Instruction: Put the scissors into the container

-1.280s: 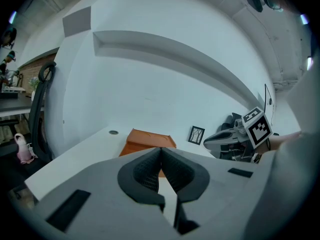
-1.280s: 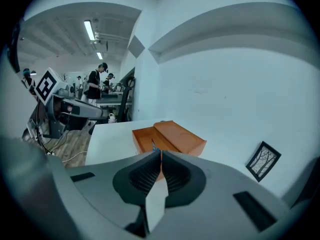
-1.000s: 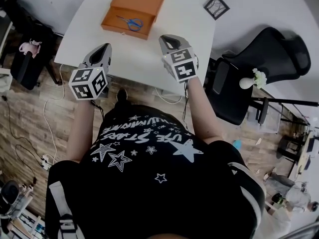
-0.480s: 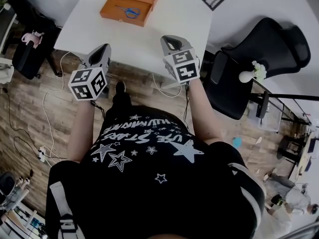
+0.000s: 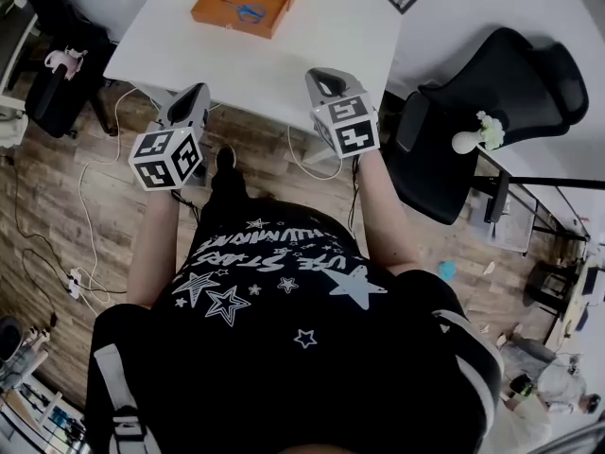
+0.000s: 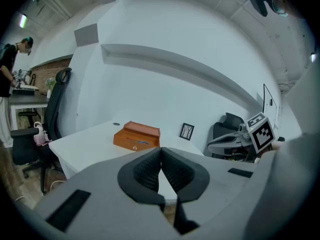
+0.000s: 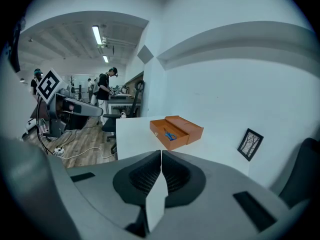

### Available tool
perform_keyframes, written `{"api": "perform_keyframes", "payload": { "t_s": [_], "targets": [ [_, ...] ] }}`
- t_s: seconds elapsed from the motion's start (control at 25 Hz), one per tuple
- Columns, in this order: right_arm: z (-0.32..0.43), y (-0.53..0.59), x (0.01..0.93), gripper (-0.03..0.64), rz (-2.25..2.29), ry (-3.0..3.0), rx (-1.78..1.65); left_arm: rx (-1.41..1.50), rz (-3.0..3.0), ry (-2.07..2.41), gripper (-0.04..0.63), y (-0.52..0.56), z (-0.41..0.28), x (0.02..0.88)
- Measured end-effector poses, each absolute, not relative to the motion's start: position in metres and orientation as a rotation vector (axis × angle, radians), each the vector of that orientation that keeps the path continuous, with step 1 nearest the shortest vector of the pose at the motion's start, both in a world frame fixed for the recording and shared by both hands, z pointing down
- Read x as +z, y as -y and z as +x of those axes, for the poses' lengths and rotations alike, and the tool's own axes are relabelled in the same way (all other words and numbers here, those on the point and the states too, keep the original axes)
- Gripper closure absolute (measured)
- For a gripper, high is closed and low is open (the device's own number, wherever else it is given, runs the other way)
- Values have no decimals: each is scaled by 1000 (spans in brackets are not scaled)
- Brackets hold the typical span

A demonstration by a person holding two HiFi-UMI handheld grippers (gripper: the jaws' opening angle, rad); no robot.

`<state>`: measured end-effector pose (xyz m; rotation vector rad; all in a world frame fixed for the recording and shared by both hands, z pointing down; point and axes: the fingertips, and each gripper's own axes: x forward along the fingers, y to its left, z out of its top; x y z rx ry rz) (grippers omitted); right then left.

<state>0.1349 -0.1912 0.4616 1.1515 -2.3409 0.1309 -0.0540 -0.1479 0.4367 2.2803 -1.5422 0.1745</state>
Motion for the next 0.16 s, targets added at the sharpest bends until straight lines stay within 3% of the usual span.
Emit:
{"api": "perform_keyframes", "payload": {
  "t_s": [0.16],
  "targets": [
    [136, 186, 460, 569, 1150, 2351, 128, 168, 2277, 1551, 577, 144, -53, 436]
  ]
}}
